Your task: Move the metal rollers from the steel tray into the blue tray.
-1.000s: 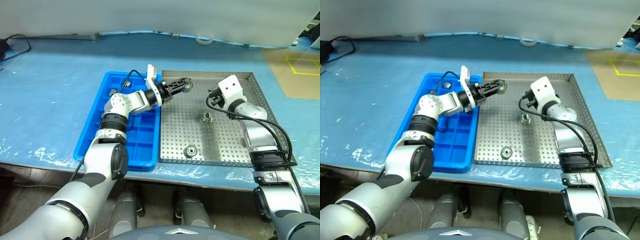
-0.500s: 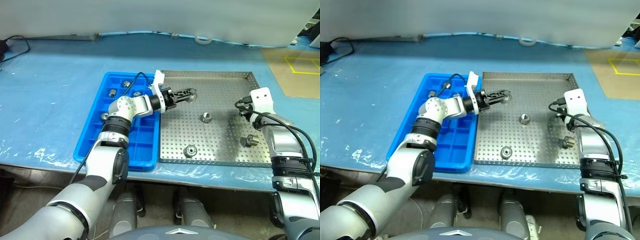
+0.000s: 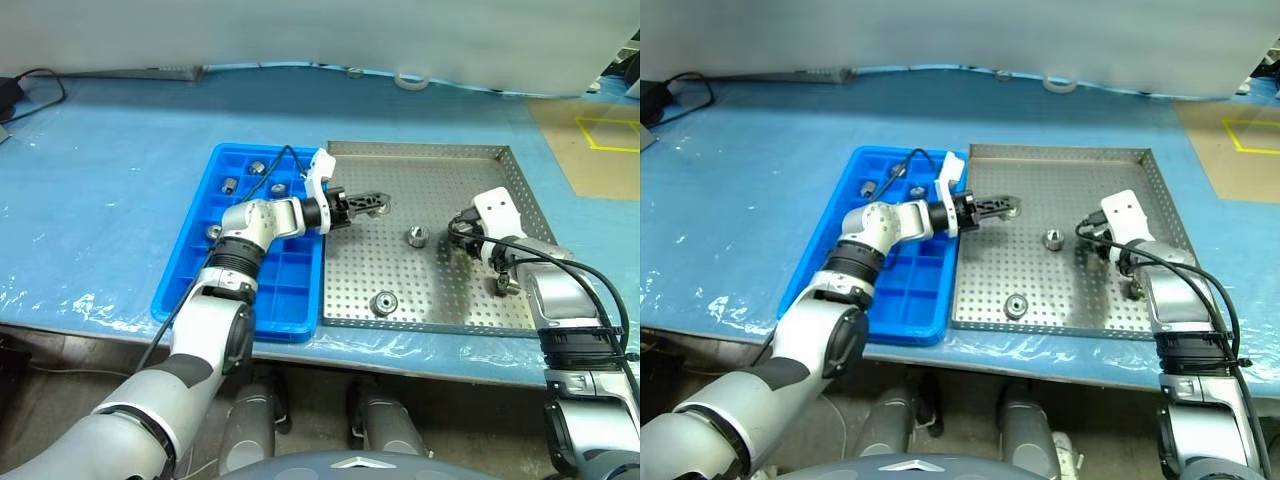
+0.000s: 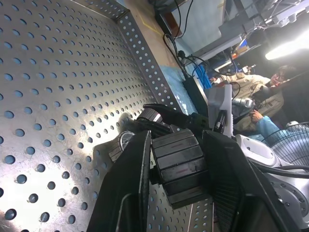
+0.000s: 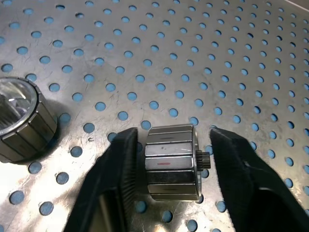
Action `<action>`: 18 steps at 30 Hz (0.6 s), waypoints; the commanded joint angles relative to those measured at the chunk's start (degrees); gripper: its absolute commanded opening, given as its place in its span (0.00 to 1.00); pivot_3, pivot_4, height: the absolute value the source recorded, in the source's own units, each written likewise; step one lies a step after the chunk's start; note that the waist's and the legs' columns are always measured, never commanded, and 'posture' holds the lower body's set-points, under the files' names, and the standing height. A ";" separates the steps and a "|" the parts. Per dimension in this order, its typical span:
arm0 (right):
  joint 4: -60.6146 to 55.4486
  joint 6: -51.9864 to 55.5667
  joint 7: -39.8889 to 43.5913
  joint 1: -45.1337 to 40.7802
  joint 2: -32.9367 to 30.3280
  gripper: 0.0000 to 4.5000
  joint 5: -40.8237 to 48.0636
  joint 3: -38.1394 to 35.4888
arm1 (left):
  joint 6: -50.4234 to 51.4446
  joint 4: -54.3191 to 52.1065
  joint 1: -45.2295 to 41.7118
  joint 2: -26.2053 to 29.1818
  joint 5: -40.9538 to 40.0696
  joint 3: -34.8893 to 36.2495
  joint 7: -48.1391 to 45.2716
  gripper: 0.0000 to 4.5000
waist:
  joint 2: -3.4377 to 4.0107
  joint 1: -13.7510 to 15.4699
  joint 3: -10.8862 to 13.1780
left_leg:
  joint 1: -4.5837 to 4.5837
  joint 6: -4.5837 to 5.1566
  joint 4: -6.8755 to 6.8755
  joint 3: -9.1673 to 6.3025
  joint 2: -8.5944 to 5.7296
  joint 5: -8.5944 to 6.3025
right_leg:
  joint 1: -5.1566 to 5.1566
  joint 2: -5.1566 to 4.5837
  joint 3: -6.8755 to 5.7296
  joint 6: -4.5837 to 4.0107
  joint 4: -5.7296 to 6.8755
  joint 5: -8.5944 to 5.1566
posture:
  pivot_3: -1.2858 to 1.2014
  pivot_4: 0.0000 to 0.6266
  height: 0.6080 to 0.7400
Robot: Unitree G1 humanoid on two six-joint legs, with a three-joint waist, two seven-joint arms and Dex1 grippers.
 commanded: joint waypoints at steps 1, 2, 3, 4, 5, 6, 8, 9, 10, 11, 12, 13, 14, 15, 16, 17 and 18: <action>-3.51 -0.11 1.67 -0.65 -0.27 0.72 2.58 -1.31 | -1.33 -1.19 -0.51 -0.10 -0.11 0.65 -0.70 0.29 | 0.00 -0.01 0.00 | 0.00 -0.01 -0.01 0.00 0.00 0.00 | -0.01 0.00 0.00 0.00 0.00 0.00 | 0.39 0.24 1.00; -3.93 0.00 1.91 -1.09 -0.16 0.72 3.29 -1.85 | -1.49 -1.24 -0.54 0.00 -0.06 0.72 -0.71 0.29 | 0.00 -0.01 0.00 | 0.01 -0.01 -0.01 0.00 0.00 0.00 | -0.01 0.00 0.00 0.00 0.01 0.00 | 0.39 0.24 1.00; -4.13 -0.18 1.97 -1.40 -0.35 0.72 3.52 -2.04 | -1.59 -1.31 -0.55 0.10 -0.03 0.76 -0.78 0.29 | 0.00 -0.01 0.00 | 0.02 -0.01 -0.03 0.00 0.00 0.00 | -0.01 0.00 0.00 0.00 0.01 0.00 | 0.39 0.24 1.00; -4.03 -0.45 1.71 -1.78 -0.54 0.72 3.60 -2.25 | -1.72 -1.30 -0.60 0.22 0.02 0.81 -0.89 0.29 | 0.00 -0.01 0.00 | 0.02 -0.01 -0.03 0.00 0.00 0.01 | -0.01 0.00 0.01 0.00 0.01 0.00 | 0.40 0.24 1.00; -4.21 -1.44 2.05 -2.32 -0.60 0.72 4.52 -3.15 | -1.77 -1.38 -0.61 0.36 0.10 0.81 -0.98 0.29 | 0.00 -0.02 0.00 | 0.02 -0.01 -0.04 0.00 0.00 0.01 | -0.01 0.00 0.01 0.00 0.01 0.00 | 0.40 0.24 1.00; -4.35 -2.67 2.40 -2.70 -0.97 0.72 4.94 -3.67 | -1.87 -1.36 -0.64 0.47 0.22 0.77 -1.06 0.29 | 0.00 -0.02 0.00 | 0.02 -0.01 -0.04 0.00 0.00 0.01 | -0.02 0.00 0.01 0.00 0.01 0.00 | 0.40 0.24 1.00; -2.89 -6.32 1.66 -3.53 -3.35 0.72 2.82 -3.46 | -1.88 -1.32 -0.65 0.64 0.33 0.77 -1.14 0.29 | 0.01 0.08 0.01 | 0.01 -0.01 -0.04 0.00 0.00 0.01 | -0.02 0.00 0.01 0.00 0.01 0.00 | 0.40 0.24 1.00; -2.53 -7.87 1.56 -3.98 -4.54 0.72 2.23 -3.65 | -1.76 -1.49 -0.58 0.72 0.32 0.74 -1.19 0.29 | 0.01 0.16 0.01 | 0.01 -0.01 -0.05 0.00 -0.01 0.01 | -0.02 0.00 0.01 0.00 0.01 0.00 | 0.40 0.24 1.00; -2.20 -9.00 1.41 -4.43 -5.60 0.72 1.80 -3.72 | -1.69 -1.56 -0.55 0.77 0.32 0.72 -1.22 0.29 | 0.01 0.20 0.01 | 0.01 -0.01 -0.05 0.01 -0.02 0.01 | -0.01 -0.01 0.01 0.00 0.00 0.00 | 0.40 0.24 1.00; -1.94 -9.61 1.60 -5.02 -6.36 0.72 2.16 -4.16 | -1.68 -1.57 -0.52 0.83 0.35 0.70 -1.27 0.29 | 0.01 0.18 0.01 | 0.00 0.00 -0.05 0.01 -0.03 0.00 | 0.00 -0.01 0.01 0.00 -0.02 0.00 | 0.40 0.24 1.00; -1.70 -10.03 1.78 -5.49 -6.96 0.72 2.52 -4.48 | -1.69 -1.56 -0.49 0.88 0.38 0.67 -1.32 0.29 | 0.01 0.13 0.01 | 0.01 0.00 -0.06 0.01 -0.05 0.00 | 0.00 -0.02 0.01 0.00 -0.03 0.00 | 0.40 0.24 1.00; -1.33 -10.56 1.74 -6.13 -7.34 0.72 2.73 -4.78 | -1.75 -1.38 -0.55 0.93 0.42 0.70 -1.36 0.29 | 0.01 0.10 0.01 | 0.00 0.01 -0.06 0.01 -0.05 -0.01 | 0.00 -0.02 0.03 0.00 -0.04 0.00 | 0.40 0.24 1.00; -1.07 -10.98 1.72 -6.71 -7.45 0.72 3.08 -5.13 | -1.82 -1.22 -0.61 0.98 0.46 0.71 -1.38 0.29 | 0.01 0.04 0.01 | 0.01 0.01 -0.07 0.01 -0.05 -0.01 | 0.00 -0.02 0.03 0.00 -0.05 0.00 | 0.40 0.24 1.00; -0.79 -11.19 1.66 -7.23 -7.43 0.72 3.26 -5.33 | -1.92 -1.04 -0.69 1.01 0.51 0.74 -1.37 0.29 | 0.01 -0.01 0.01 | 0.02 0.01 -0.08 0.02 -0.05 -0.01 | 0.00 -0.02 0.03 0.00 -0.05 0.00 | 0.40 0.24 1.00; -0.40 -11.56 1.15 -7.92 -7.25 0.72 3.15 -5.47 | -2.01 -1.04 -0.75 1.08 0.63 0.72 -1.24 0.29 | 0.01 -0.02 0.01 | 0.02 0.00 -0.08 0.01 -0.05 0.00 | -0.01 -0.02 0.03 0.00 -0.04 0.00 | 0.40 0.24 1.00; -0.44 -11.59 0.79 -9.04 -6.39 0.72 4.07 -6.16 | -2.14 -1.56 -0.74 1.40 0.87 0.48 -1.29 0.29 | 0.01 -0.04 0.01 | 0.02 0.00 -0.09 0.01 -0.04 0.00 | -0.02 -0.02 0.03 0.00 -0.04 0.00 | 0.40 0.24 1.00; -0.84 -11.67 0.53 -10.14 -5.43 0.72 5.14 -6.77 | -2.29 -2.43 -0.66 1.86 1.12 0.20 -1.40 0.29 | 0.01 -0.05 0.01 | 0.02 0.00 -0.09 0.02 -0.04 0.00 | -0.03 -0.02 0.03 0.00 -0.04 0.00 | 0.40 0.24 1.00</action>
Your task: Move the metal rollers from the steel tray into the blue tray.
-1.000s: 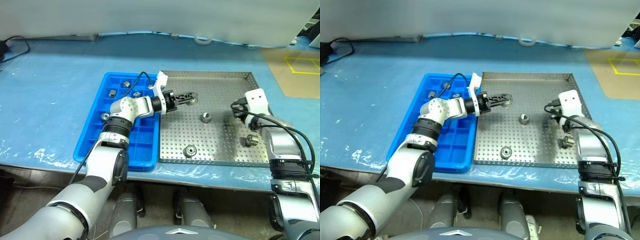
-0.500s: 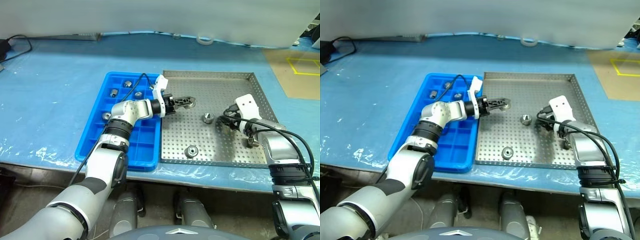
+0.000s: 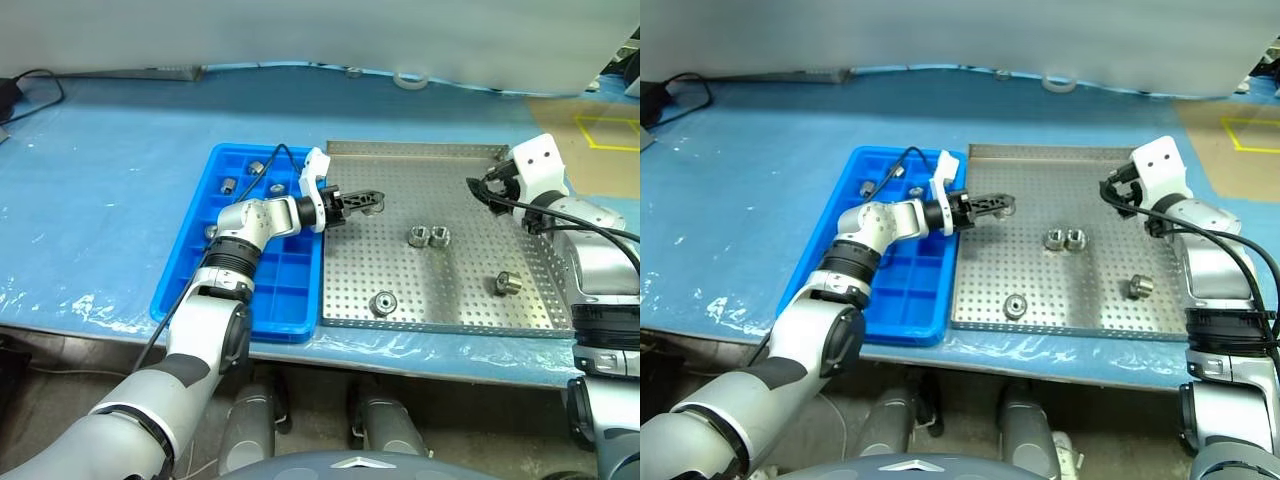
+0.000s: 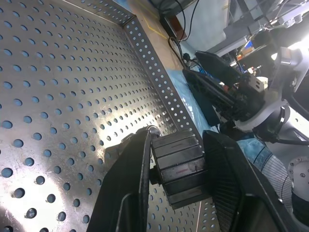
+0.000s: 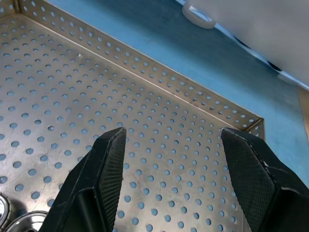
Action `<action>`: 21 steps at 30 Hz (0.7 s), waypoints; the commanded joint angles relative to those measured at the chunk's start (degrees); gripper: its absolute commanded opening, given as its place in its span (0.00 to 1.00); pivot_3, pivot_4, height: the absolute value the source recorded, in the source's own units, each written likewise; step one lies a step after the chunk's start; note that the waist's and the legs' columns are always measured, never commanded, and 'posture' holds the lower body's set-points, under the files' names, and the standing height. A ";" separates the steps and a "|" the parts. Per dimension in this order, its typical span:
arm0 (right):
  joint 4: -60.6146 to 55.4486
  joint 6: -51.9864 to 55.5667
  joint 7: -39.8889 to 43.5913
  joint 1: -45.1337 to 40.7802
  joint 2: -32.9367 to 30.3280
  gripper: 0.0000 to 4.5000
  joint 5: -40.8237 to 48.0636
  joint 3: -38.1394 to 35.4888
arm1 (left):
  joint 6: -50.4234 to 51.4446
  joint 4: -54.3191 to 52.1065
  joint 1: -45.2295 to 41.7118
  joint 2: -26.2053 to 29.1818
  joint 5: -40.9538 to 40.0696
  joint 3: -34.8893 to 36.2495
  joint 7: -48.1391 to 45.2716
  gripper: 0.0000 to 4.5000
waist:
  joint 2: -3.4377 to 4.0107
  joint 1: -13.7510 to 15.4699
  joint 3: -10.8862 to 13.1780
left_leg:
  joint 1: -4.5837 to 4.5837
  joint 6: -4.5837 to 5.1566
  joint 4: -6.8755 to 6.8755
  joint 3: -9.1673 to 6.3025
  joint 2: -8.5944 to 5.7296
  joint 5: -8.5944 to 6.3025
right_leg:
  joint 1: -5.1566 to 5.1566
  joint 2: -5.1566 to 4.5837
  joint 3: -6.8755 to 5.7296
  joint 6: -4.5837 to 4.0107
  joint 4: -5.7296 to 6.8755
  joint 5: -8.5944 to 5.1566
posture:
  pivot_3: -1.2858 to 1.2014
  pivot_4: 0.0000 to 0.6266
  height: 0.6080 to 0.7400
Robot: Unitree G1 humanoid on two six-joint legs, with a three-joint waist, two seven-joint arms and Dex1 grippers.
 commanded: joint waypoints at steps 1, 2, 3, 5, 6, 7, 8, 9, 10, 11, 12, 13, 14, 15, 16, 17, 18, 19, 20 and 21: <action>-2.50 -1.72 -1.04 -4.31 2.43 0.72 3.80 -3.48 | -1.16 -4.29 -0.40 1.74 0.41 -0.43 -1.41 0.29 | 0.00 -0.17 0.00 | -0.01 0.00 0.00 0.00 0.00 0.00 | -0.02 0.00 0.00 0.00 0.01 0.00 | 0.40 0.24 1.00; -3.67 -1.87 -0.71 -5.31 3.76 0.72 5.43 -3.86 | -1.29 -6.17 -0.09 2.89 0.73 -0.92 -1.90 0.29 | 0.01 -0.40 0.00 | -0.02 0.00 0.00 0.01 0.00 0.00 | -0.05 0.00 0.02 0.00 0.03 0.00 | 0.40 0.24 1.00; -5.63 -1.61 0.07 -6.17 5.56 0.72 7.63 -3.88 | -1.25 -9.00 0.43 4.62 0.82 -1.35 -2.67 0.29 | 0.01 -0.63 0.01 | -0.03 0.00 -0.01 0.01 0.00 0.00 | -0.10 0.01 0.05 0.00 0.06 0.00 | 0.41 0.24 1.00; -9.09 -0.88 1.47 -7.05 8.65 0.72 10.35 -2.18 | -0.87 -14.91 1.82 8.34 0.46 -1.56 -4.19 0.29 | 0.02 -0.80 0.01 | -0.07 -0.03 -0.06 0.01 0.02 0.03 | -0.22 0.02 0.06 0.00 0.15 0.00 | 0.41 0.24 1.00; -10.30 -0.82 2.17 -7.11 9.84 0.72 10.90 -0.77 | -0.83 -17.58 2.63 10.10 0.38 -1.57 -4.54 0.29 | 0.02 -0.89 0.01 | -0.09 -0.12 -0.16 0.01 0.02 0.09 | -0.30 0.03 0.05 0.00 0.17 0.00 | 0.42 0.24 1.00; -11.06 -1.26 2.97 -7.04 10.88 0.72 10.89 0.98 | -0.63 -20.32 3.67 12.12 0.44 -1.57 -4.63 0.29 | 0.02 -0.74 0.01 | -0.09 -0.24 -0.30 0.01 0.03 0.17 | -0.38 0.05 0.05 0.00 0.18 0.00 | 0.43 0.24 1.00; -11.40 -1.67 3.39 -7.11 11.86 0.72 10.97 2.13 | -0.71 -22.73 4.76 13.87 0.73 -1.63 -4.34 0.29 | 0.02 -0.48 0.01 | -0.09 -0.30 -0.35 0.01 0.05 0.20 | -0.41 0.07 0.01 0.00 0.22 0.00 | 0.43 0.24 1.00; -11.42 -1.73 3.42 -7.50 12.97 0.72 11.57 2.43 | -1.45 -25.04 6.02 15.38 1.37 -1.85 -3.97 0.29 | 0.02 -0.13 0.01 | -0.09 -0.31 -0.35 0.01 0.08 0.21 | -0.41 0.09 0.00 0.00 0.22 0.00 | 0.44 0.24 1.00; -11.45 -1.52 3.66 -8.38 14.49 0.72 12.77 2.69 | -3.67 -29.07 8.46 17.96 2.92 -2.58 -4.25 0.29 | 0.03 0.08 0.01 | -0.09 -0.33 -0.38 0.01 0.09 0.22 | -0.42 0.10 -0.01 0.00 0.21 0.00 | 0.44 0.24 1.00; -11.52 -1.34 4.10 -9.11 15.64 0.72 13.85 2.95 | -5.68 -33.01 10.88 20.36 4.35 -3.34 -4.51 0.29 | 0.04 0.08 0.02 | -0.10 -0.34 -0.39 0.01 0.09 0.23 | -0.43 0.10 -0.01 0.00 0.20 0.00 | 0.45 0.24 1.00; -11.69 -1.05 4.83 -9.62 16.59 0.72 14.97 3.27 | -7.60 -36.80 13.29 22.58 5.51 -3.90 -4.80 0.29 | 0.05 0.19 0.02 | -0.14 -0.35 -0.41 0.01 0.09 0.23 | -0.47 0.10 -0.01 0.00 0.19 0.00 | 0.46 0.24 1.00; -11.85 -0.89 5.99 -9.94 17.55 0.72 16.05 4.09 | -9.51 -40.93 16.23 25.09 6.47 -3.83 -5.11 0.29 | 0.06 0.34 0.03 | -0.18 -0.35 -0.41 0.01 0.09 0.22 | -0.51 0.10 -0.01 0.00 0.19 0.00 | 0.47 0.24 1.00; -11.63 -1.19 7.12 -10.11 18.37 0.72 16.40 5.47 | -9.73 -45.14 19.40 27.70 6.67 -3.21 -5.20 0.29 | 0.06 0.49 0.03 | -0.29 -0.35 -0.41 0.01 0.09 0.23 | -0.61 0.10 -0.02 0.00 0.19 0.00 | 0.48 0.24 1.00; -11.19 -1.44 8.15 -10.24 19.05 0.72 16.57 6.65 | -9.40 -48.85 22.28 29.83 6.39 -2.49 -5.20 0.29 | 0.04 0.60 0.04 | -0.36 -0.36 -0.40 0.01 0.09 0.23 | -0.68 0.10 -0.03 0.00 0.20 0.00 | 0.49 0.24 1.00; -9.80 -2.41 9.00 -10.69 19.88 0.72 16.00 8.20 | -8.26 -53.25 26.24 32.26 5.88 -1.32 -4.86 0.29 | 0.04 0.82 0.04 | -0.38 -0.37 -0.41 0.01 0.09 0.23 | -0.70 0.11 -0.05 0.00 0.20 0.00 | 0.50 0.24 1.00; -8.74 -3.14 9.50 -11.01 20.34 0.72 15.54 9.13 | -7.36 -56.06 28.80 33.77 5.35 -0.62 -4.43 0.29 | 0.02 1.33 0.05 | -0.38 -0.40 -0.41 0.00 0.09 0.25 | -0.71 0.11 -0.07 0.00 0.22 0.00 | 0.51 0.24 1.00; -6.95 -3.92 10.02 -11.94 21.07 0.72 15.29 9.78 | -6.45 -58.73 32.19 35.05 4.78 0.69 -3.70 0.29 | 0.02 1.87 0.05 | -0.37 -0.46 -0.43 0.00 0.09 0.27 | -0.71 0.11 -0.08 0.00 0.22 0.00 | 0.52 0.24 1.00; -5.70 -4.50 10.37 -12.61 21.52 0.72 15.15 10.14 | -5.84 -60.44 34.39 35.84 4.32 1.55 -3.07 0.29 | 0.02 2.24 0.05 | -0.33 -0.68 -0.46 0.00 0.09 0.24 | -0.69 0.11 -0.09 0.00 0.23 0.00 | 0.53 0.24 1.00; -4.72 -4.97 10.77 -13.19 21.84 0.72 15.17 10.39 | -5.77 -61.48 36.13 36.23 4.27 2.29 -2.31 0.29 | 0.02 3.03 0.05 | -0.31 -0.88 -0.48 0.00 0.09 0.31 | -0.69 0.11 -0.08 0.00 0.25 0.00 | 0.53 0.24 1.00; -3.48 -5.62 11.50 -13.87 22.26 0.72 15.09 10.95 | -6.24 -62.52 38.50 36.59 4.53 3.38 -1.48 0.29 | 0.02 3.64 0.05 | -0.26 -0.93 -0.51 -0.01 0.09 0.34 | -0.65 0.11 -0.08 0.00 0.25 0.00 | 0.54 0.24 1.00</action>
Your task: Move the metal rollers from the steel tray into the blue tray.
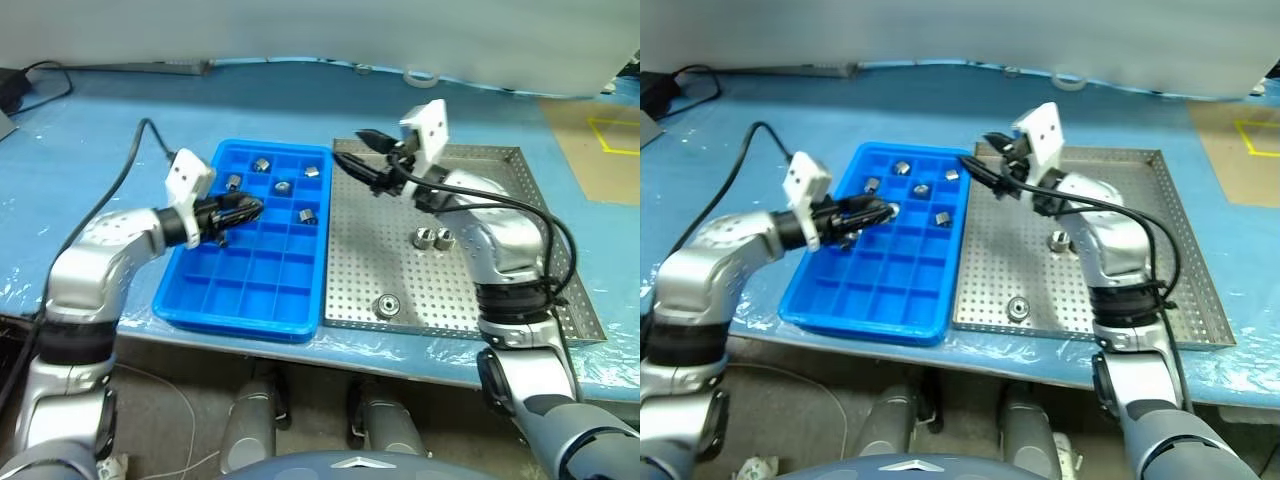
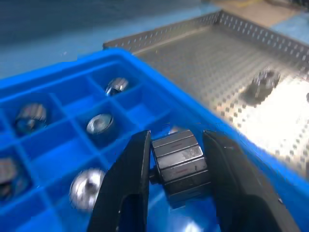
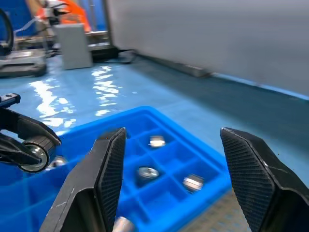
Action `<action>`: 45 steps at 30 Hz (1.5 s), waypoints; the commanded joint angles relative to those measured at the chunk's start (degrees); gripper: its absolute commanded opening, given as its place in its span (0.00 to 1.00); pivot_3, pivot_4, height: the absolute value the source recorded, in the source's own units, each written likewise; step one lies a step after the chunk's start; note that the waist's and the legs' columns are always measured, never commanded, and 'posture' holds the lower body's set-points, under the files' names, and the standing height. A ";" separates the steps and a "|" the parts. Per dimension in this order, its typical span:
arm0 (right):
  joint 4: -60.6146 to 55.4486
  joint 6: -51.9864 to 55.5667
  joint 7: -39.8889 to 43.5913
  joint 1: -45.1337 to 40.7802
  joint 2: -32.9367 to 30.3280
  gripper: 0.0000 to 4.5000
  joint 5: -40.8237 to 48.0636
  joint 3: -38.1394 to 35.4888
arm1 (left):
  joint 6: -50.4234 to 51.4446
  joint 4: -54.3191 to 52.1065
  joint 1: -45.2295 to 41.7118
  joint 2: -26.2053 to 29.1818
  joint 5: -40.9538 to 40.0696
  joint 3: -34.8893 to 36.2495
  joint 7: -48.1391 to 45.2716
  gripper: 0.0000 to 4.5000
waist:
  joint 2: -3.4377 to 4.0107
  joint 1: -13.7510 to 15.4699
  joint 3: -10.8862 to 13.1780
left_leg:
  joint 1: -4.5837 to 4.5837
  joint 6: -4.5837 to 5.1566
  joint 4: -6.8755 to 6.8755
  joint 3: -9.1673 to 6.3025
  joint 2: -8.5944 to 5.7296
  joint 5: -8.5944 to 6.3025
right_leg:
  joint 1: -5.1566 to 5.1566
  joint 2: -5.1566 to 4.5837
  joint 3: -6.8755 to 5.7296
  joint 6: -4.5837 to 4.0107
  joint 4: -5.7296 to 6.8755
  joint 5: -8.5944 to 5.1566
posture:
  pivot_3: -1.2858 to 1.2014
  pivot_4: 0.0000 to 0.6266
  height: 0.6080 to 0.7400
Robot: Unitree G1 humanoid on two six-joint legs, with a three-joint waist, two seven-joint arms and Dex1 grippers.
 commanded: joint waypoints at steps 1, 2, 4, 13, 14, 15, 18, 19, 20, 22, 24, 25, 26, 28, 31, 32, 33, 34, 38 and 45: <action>2.22 -3.29 2.26 -2.93 0.72 0.72 -0.14 1.03 | -0.78 -5.49 4.73 0.83 -0.70 4.59 2.97 0.29 | 0.00 1.02 0.00 | 0.02 -0.09 -0.03 0.00 0.00 0.06 | 0.03 0.00 -0.01 0.00 0.01 0.00 | 0.55 0.24 1.00; 3.23 -3.82 2.85 -3.36 1.08 0.72 -0.30 1.60 | -1.62 -6.12 6.43 0.58 -0.39 5.63 4.06 0.29 | -0.01 1.52 0.00 | 0.05 -0.22 -0.06 0.00 0.00 0.14 | 0.04 0.00 -0.02 0.00 0.01 0.00 | 0.56 0.24 1.00; 4.52 -4.60 3.57 -3.85 1.55 0.72 -0.59 2.34 | -3.42 -7.05 8.97 0.31 -0.04 6.60 5.20 0.29 | -0.07 2.34 0.01 | 0.19 -0.26 -0.09 -0.01 0.00 0.16 | 0.15 0.00 0.00 0.01 0.05 0.00 | 0.56 0.24 1.00; 6.67 -5.92 6.19 -3.23 2.66 0.72 -1.54 5.19 | -15.84 -7.18 20.73 -0.44 7.23 4.34 7.58 0.29 | -0.29 3.58 -0.05 | 0.59 -0.96 -1.07 -0.07 -0.06 0.62 | 0.19 0.08 0.01 0.04 -0.12 -0.01 | 0.58 0.24 1.00; 6.82 -6.08 6.29 -3.14 2.72 0.72 -1.83 5.40 | -16.63 -7.15 20.75 -0.73 7.83 3.73 7.90 0.29 | -0.29 3.57 -0.05 | 0.59 -0.95 -1.09 -0.08 -0.03 0.62 | 0.18 0.10 -0.01 0.04 -0.11 -0.01 | 0.58 0.24 1.00; 6.90 -6.15 6.39 -3.12 2.75 0.72 -2.02 5.52 | -17.25 -7.70 20.91 -1.11 8.03 3.24 8.17 0.29 | -0.29 3.52 -0.05 | 0.59 -0.95 -1.09 -0.09 0.01 0.62 | 0.16 0.13 -0.02 0.04 -0.09 -0.01 | 0.58 0.24 1.00; 7.04 -6.30 6.61 -3.39 2.67 0.72 -2.32 5.63 | -16.84 -10.70 22.32 -1.29 6.47 3.17 7.71 0.29 | -0.31 3.42 -0.06 | 0.60 -0.95 -1.09 -0.09 0.04 0.62 | 0.13 0.14 -0.02 0.04 -0.04 -0.01 | 0.58 0.24 1.00; 7.06 -6.32 6.69 -3.41 2.63 0.72 -2.34 5.59 | -16.89 -11.18 22.85 -1.19 6.33 3.31 7.58 0.29 | -0.32 3.37 -0.07 | 0.60 -0.95 -1.09 -0.09 0.06 0.62 | 0.13 0.16 -0.02 0.04 -0.04 -0.01 | 0.58 0.24 1.00; 7.09 -6.38 6.74 -3.30 2.47 0.72 -2.60 5.65 | -17.00 -11.49 23.79 -0.73 6.52 3.45 7.29 0.29 | -0.32 3.34 -0.07 | 0.61 -0.95 -1.09 -0.08 0.06 0.62 | 0.13 0.16 -0.02 0.04 -0.04 -0.01 | 0.58 0.24 1.00; 7.29 -6.59 6.87 -3.03 2.24 0.72 -3.16 5.83 | -17.12 -12.06 25.79 0.38 6.41 3.89 6.12 0.29 | -0.34 3.30 -0.08 | 0.61 -0.94 -1.09 -0.09 0.10 0.62 | 0.13 0.20 -0.02 0.04 -0.04 -0.01 | 0.58 0.24 1.00; 7.40 -6.75 7.15 -2.90 2.07 0.72 -3.52 5.99 | -17.44 -12.81 28.29 1.78 5.70 5.21 4.41 0.29 | -0.34 3.34 -0.08 | 0.61 -0.94 -1.09 -0.08 0.17 0.62 | 0.12 0.25 -0.02 0.04 -0.04 -0.01 | 0.59 0.24 1.00; 7.49 -6.90 7.19 -2.87 1.98 0.72 -3.80 6.11 | -17.69 -13.11 29.44 2.49 5.49 5.87 3.64 0.29 | -0.36 3.35 -0.08 | 0.62 -0.94 -1.09 -0.08 0.18 0.62 | 0.12 0.27 -0.02 0.04 -0.04 -0.01 | 0.59 0.24 1.00; 7.73 -7.14 7.20 -2.86 1.89 0.72 -4.17 6.25 | -17.96 -13.25 30.26 2.97 5.45 6.42 3.25 0.29 | -0.37 3.38 -0.09 | 0.62 -0.94 -1.10 -0.09 0.21 0.62 | 0.12 0.30 -0.02 0.04 -0.04 -0.01 | 0.59 0.24 1.00; 8.49 -7.73 7.22 -2.90 1.79 0.72 -4.97 6.43 | -18.29 -13.21 31.63 3.59 5.10 7.29 2.82 0.29 | -0.37 3.40 -0.09 | 0.65 -0.97 -1.10 -0.08 0.27 0.63 | 0.13 0.39 -0.02 0.04 -0.04 -0.01 | 0.59 0.24 1.00; 9.19 -8.11 7.23 -2.95 1.96 0.72 -5.50 6.29 | -19.37 -12.07 32.65 3.85 6.47 6.91 3.19 0.29 | -0.37 3.62 -0.09 | 0.70 -1.06 -1.11 -0.09 0.37 0.68 | 0.16 0.46 -0.02 0.04 -0.02 -0.01 | 0.59 0.24 1.00; 9.44 -8.37 7.20 -2.95 1.99 0.72 -5.84 6.46 | -19.43 -11.60 32.55 3.62 6.72 6.54 3.57 0.29 | -0.37 3.64 -0.09 | 0.72 -1.10 -1.14 -0.09 0.38 0.71 | 0.16 0.47 -0.02 0.04 -0.01 -0.01 | 0.59 0.24 1.00; 9.61 -8.55 7.21 -2.95 2.02 0.72 -6.05 6.56 | -19.33 -11.24 32.33 3.32 6.87 6.25 4.05 0.29 | -0.37 3.65 -0.09 | 0.74 -1.14 -1.15 -0.08 0.39 0.74 | 0.16 0.49 -0.02 0.04 0.00 -0.01 | 0.59 0.24 1.00; 9.74 -8.71 7.24 -2.95 2.04 0.72 -6.26 6.63 | -18.59 -10.71 32.01 3.11 7.06 5.88 4.71 0.29 | -0.37 3.62 -0.09 | 0.77 -1.17 -1.15 -0.09 0.42 0.76 | 0.17 0.51 -0.01 0.04 0.02 -0.01 | 0.59 0.24 1.00; 10.13 -9.18 7.19 -2.89 1.95 0.72 -7.01 6.77 | -16.18 -8.76 30.24 1.80 6.52 5.68 7.19 0.29 | -0.37 3.54 -0.10 | 0.87 -1.26 -1.20 -0.08 0.50 0.81 | 0.22 0.59 -0.01 0.04 0.07 -0.01 | 0.59 0.24 1.00; 10.62 -9.72 7.22 -2.88 1.75 0.73 -8.01 6.79 | -14.33 -7.42 29.70 2.25 5.58 6.43 7.14 0.45 | -0.39 3.49 -0.11 | 0.94 -1.39 -1.23 -0.09 0.70 0.89 | 0.23 0.78 -0.01 0.04 0.08 0.00 | 0.58 0.24 1.00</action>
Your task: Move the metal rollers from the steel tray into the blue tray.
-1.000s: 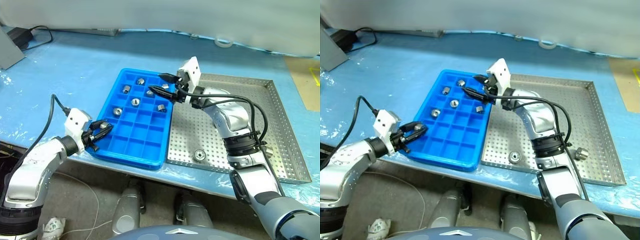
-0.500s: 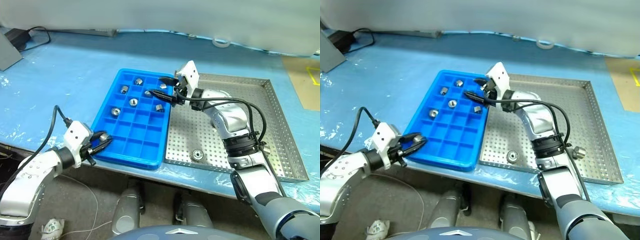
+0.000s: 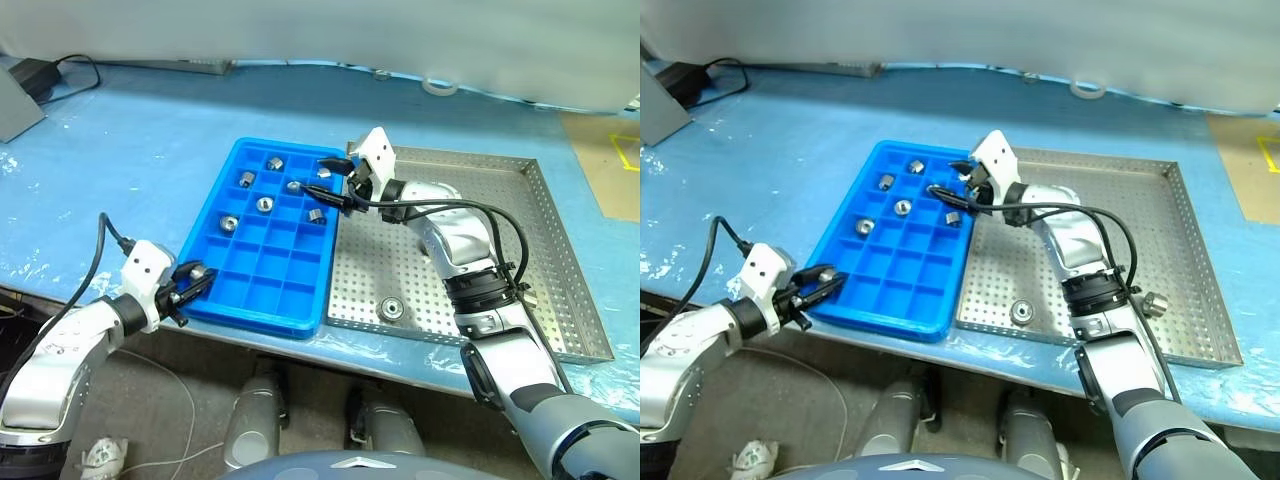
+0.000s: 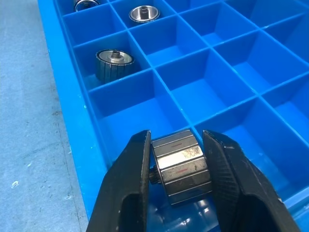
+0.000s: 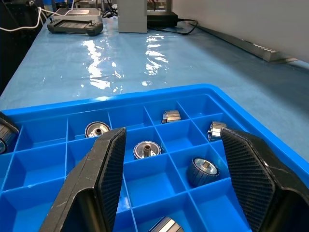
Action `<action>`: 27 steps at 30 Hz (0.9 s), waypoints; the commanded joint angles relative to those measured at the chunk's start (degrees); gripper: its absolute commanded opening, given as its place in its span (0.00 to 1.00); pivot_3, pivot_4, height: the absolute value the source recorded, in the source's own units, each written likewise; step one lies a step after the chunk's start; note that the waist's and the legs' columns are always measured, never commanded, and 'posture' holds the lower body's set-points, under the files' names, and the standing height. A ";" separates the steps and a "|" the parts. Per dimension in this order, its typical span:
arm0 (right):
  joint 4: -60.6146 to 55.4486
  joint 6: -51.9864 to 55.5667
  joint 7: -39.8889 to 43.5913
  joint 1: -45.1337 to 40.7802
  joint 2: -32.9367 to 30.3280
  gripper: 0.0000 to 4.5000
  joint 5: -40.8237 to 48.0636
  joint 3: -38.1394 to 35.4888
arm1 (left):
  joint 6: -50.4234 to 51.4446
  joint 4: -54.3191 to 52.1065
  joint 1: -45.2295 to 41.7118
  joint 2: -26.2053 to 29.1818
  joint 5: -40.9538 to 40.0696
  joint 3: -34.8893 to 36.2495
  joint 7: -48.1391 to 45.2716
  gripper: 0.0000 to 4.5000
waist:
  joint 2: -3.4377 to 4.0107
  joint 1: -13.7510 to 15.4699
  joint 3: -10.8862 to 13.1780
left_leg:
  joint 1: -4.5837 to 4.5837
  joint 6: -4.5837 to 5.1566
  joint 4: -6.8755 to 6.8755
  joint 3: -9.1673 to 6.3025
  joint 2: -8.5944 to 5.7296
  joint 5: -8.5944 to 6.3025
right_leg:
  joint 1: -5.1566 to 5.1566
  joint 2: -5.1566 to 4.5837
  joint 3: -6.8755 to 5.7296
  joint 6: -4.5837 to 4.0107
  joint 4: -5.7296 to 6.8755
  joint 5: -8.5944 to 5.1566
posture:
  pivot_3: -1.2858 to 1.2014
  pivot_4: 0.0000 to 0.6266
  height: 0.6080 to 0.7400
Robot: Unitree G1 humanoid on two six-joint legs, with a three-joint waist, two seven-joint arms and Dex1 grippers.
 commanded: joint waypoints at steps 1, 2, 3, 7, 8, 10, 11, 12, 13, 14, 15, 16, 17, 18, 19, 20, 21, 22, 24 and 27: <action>-0.46 -1.45 0.22 -0.34 -0.26 0.73 -0.14 -0.45 | 0.09 0.60 0.30 0.99 0.13 0.69 -0.26 0.49 | 0.00 0.00 0.00 | 0.02 -0.01 -0.01 0.00 0.01 0.01 | 0.01 0.01 0.00 0.00 0.01 0.00 | 0.58 0.24 1.00; -0.47 -1.49 0.20 -0.30 -0.22 0.73 -0.23 -0.49 | 0.07 0.73 0.22 1.17 0.39 0.44 -0.29 0.55 | 0.00 0.00 0.00 | 0.08 -0.02 -0.02 0.00 0.01 0.01 | 0.06 0.01 0.00 0.00 0.01 0.00 | 0.58 0.24 1.00; -0.48 -1.48 0.20 -0.26 -0.19 0.73 -0.24 -0.54 | 0.27 0.90 -0.07 1.35 0.33 0.32 -0.48 0.61 | 0.00 -0.05 0.00 | 0.15 -0.02 -0.03 0.00 0.02 0.01 | 0.13 0.02 0.00 0.00 0.01 0.00 | 0.58 0.24 1.00; -0.92 -1.20 0.74 -0.02 -0.42 0.73 0.27 -0.91 | 1.19 1.38 -2.90 1.72 -1.22 1.19 -0.86 0.69 | 0.00 -0.12 0.00 | 0.67 -0.12 -0.22 0.00 0.04 0.07 | 0.44 0.07 0.04 0.00 -0.02 -0.01 | 0.58 0.24 1.00; -0.95 -1.28 0.68 0.07 -0.61 0.73 0.18 -1.04 | 1.43 1.32 -4.08 1.62 -1.99 1.43 -1.00 0.69 | 0.00 -0.07 0.00 | 0.75 -0.18 -0.30 0.00 0.04 0.10 | 0.47 0.07 0.05 0.00 -0.02 -0.01 | 0.57 0.24 1.00; -0.65 -1.58 0.34 0.08 -1.07 0.73 -0.13 -1.52 | 2.15 0.80 -6.95 1.57 -3.82 1.30 -1.73 0.69 | 0.00 0.06 0.00 | 0.77 -0.24 -0.34 0.00 0.04 0.14 | 0.47 0.09 0.05 0.00 -0.01 -0.01 | 0.57 0.24 1.00; -0.35 -1.68 -0.13 -0.01 -1.48 0.73 -0.18 -2.18 | 2.67 0.71 -9.43 1.28 -4.79 0.63 -1.93 0.69 | 0.00 0.14 0.00 | 0.76 -0.26 -0.35 0.00 0.05 0.16 | 0.47 0.10 0.04 0.00 -0.01 -0.01 | 0.56 0.24 1.00; 0.00 -1.81 -0.71 -0.13 -1.90 0.73 -0.29 -2.83 | 3.15 0.74 -11.77 0.88 -5.78 -0.03 -2.15 0.69 | 0.00 0.22 0.00 | 0.76 -0.27 -0.35 0.01 0.04 0.16 | 0.48 0.10 0.04 0.00 -0.02 0.00 | 0.56 0.24 1.00; 0.80 -2.06 -1.80 -0.20 -2.87 0.73 -0.74 -3.92 | 4.50 1.19 -15.48 -0.55 -7.62 -1.07 -1.97 0.69 | 0.00 0.40 0.00 | 0.75 -0.26 -0.34 0.01 0.02 0.16 | 0.50 0.09 0.04 -0.01 -0.03 0.00 | 0.55 0.24 1.00; 1.39 -2.26 -2.56 -0.25 -3.60 0.73 -1.02 -4.66 | 5.59 1.53 -18.09 -1.59 -8.92 -1.80 -1.81 0.69 | 0.00 0.51 0.00 | 0.74 -0.27 -0.31 0.01 0.02 0.16 | 0.53 0.09 0.04 -0.01 -0.03 0.00 | 0.54 0.24 1.00; 2.07 -2.49 -3.31 -0.20 -4.36 0.73 -1.40 -5.23 | 6.50 1.91 -20.28 -2.73 -9.92 -2.55 -1.66 0.69 | 0.00 0.50 0.00 | 0.75 -0.27 -0.28 0.02 0.00 0.17 | 0.57 0.09 0.04 -0.01 -0.04 0.00 | 0.53 0.24 1.00; 2.89 -2.46 -4.32 0.03 -5.28 0.73 -2.01 -5.71 | 7.35 2.78 -22.76 -4.15 -10.95 -3.65 -1.79 0.69 | 0.00 0.40 0.00 | 0.75 -0.37 -0.21 0.03 0.00 0.23 | 0.61 0.08 0.06 -0.02 -0.04 0.01 | 0.53 0.24 1.00; 3.81 -2.47 -5.75 0.90 -6.56 0.73 -3.32 -5.93 | 7.90 5.07 -25.81 -6.29 -11.42 -5.41 -1.96 0.69 | -0.02 0.09 -0.02 | 0.75 -0.38 -0.11 0.04 -0.01 0.23 | 0.64 0.07 0.09 -0.02 -0.03 0.01 | 0.51 0.24 1.00; 4.55 -2.54 -6.74 1.50 -7.50 0.73 -4.25 -6.07 | 8.34 6.75 -28.02 -7.85 -11.70 -6.69 -2.02 0.69 | -0.01 0.03 -0.03 | 0.75 -0.34 -0.06 0.06 -0.02 0.21 | 0.66 0.07 0.13 -0.03 -0.04 0.01 | 0.51 0.24 1.00; 4.97 -2.52 -7.47 2.17 -8.26 0.73 -4.75 -6.27 | 8.13 8.52 -29.69 -9.09 -11.36 -7.99 -2.22 0.69 | -0.03 -0.13 -0.04 | 0.75 -0.30 -0.01 0.06 -0.04 0.18 | 0.70 0.06 0.13 -0.03 -0.04 0.01 | 0.50 0.24 1.00; 5.09 -2.34 -8.32 3.14 -9.09 0.73 -5.31 -6.46 | 6.90 10.75 -31.21 -10.12 -9.93 -9.91 -2.93 0.69 | -0.07 -0.48 -0.06 | 0.74 -0.29 0.00 0.06 -0.03 0.18 | 0.69 0.06 0.13 -0.03 -0.06 0.01 | 0.49 0.24 1.00; 4.66 -1.70 -9.46 4.57 -9.97 0.73 -5.63 -7.22 | 5.64 13.79 -33.32 -11.86 -8.67 -11.76 -3.32 0.69 | -0.08 -0.68 -0.07 | 0.73 -0.25 0.01 0.07 -0.03 0.16 | 0.68 0.06 0.15 -0.03 -0.06 0.01 | 0.48 0.24 1.00; 3.97 -1.08 -10.25 5.93 -10.79 0.73 -5.83 -7.90 | 4.65 16.28 -35.21 -13.49 -8.03 -13.18 -3.77 0.69 | -0.08 -0.90 -0.07 | 0.74 -0.21 0.02 0.07 -0.02 0.13 | 0.69 0.06 0.16 -0.03 -0.07 0.01 | 0.48 0.24 1.00; 2.37 -0.16 -11.26 8.21 -12.09 0.73 -5.95 -8.96 | 3.41 19.60 -37.88 -15.96 -7.29 -15.06 -4.52 0.69 | -0.08 -1.64 -0.07 | 0.64 -0.18 0.01 0.07 0.00 0.12 | 0.61 0.08 0.15 -0.03 -0.09 0.01 | 0.47 0.24 1.00; -0.13 1.24 -12.55 11.81 -14.55 0.73 -6.29 -10.71 | 1.15 22.97 -40.68 -19.48 -5.58 -18.18 -5.49 0.69 | -0.08 -2.43 -0.07 | 0.42 -0.04 0.08 0.07 0.01 0.07 | 0.47 0.08 0.15 -0.02 -0.09 0.02 | 0.45 0.24 1.00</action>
